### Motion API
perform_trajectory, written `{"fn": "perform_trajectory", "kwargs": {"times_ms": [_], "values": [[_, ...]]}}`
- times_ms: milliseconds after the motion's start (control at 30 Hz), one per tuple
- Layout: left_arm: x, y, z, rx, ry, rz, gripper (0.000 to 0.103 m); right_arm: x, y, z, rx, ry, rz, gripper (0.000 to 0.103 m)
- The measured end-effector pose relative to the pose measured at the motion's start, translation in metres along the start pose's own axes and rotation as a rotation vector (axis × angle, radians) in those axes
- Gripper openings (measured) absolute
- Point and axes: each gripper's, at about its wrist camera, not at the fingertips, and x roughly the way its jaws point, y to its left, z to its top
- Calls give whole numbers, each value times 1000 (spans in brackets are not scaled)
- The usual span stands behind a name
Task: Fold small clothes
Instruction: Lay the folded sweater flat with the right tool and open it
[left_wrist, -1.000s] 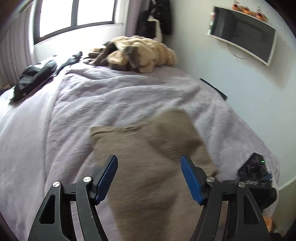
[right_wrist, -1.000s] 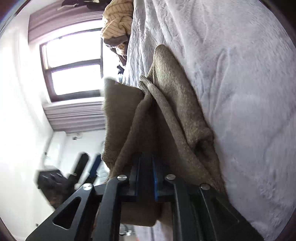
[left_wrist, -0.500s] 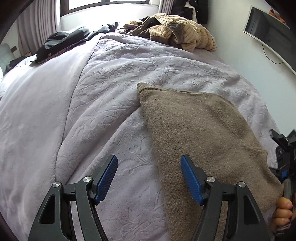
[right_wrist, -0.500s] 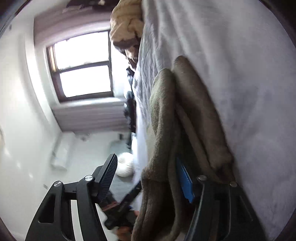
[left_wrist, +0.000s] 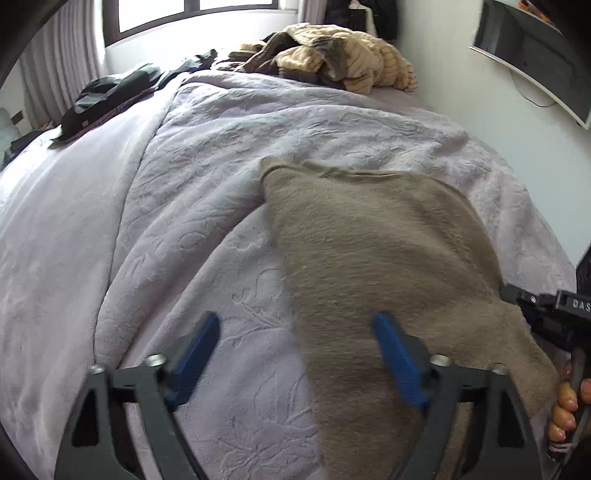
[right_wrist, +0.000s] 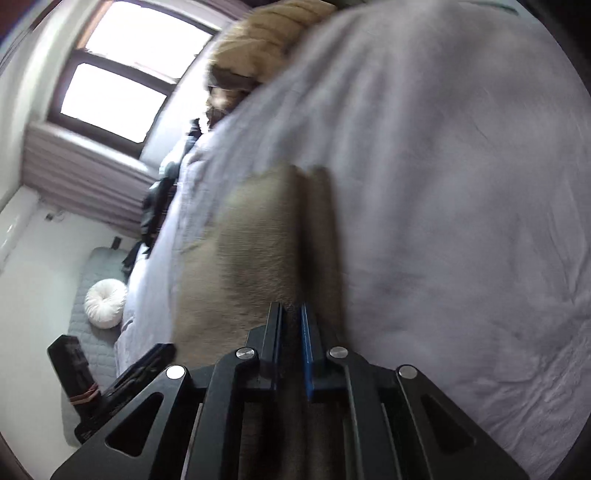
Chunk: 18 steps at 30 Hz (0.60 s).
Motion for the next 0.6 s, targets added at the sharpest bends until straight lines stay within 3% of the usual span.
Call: {"fn": "perform_trajectory", "kwargs": {"times_ms": [100, 233, 333, 533, 600], "values": [[-1, 7, -2, -34, 12, -18, 91, -13, -8, -4, 22, -3, 46, 11], [-12, 12, -4, -16, 0, -4, 91, -33, 2, -12, -19, 15, 143, 22], [-15, 16, -5, -28, -11, 20, 91, -24, 21, -4, -57, 11, 143, 55], [-14, 36, 5, -91, -61, 99, 91, 18, 37, 26, -101, 37, 92, 55], [-3, 41, 10, -110, -39, 116, 91, 34, 44, 34, -136, 62, 58, 40]]}}
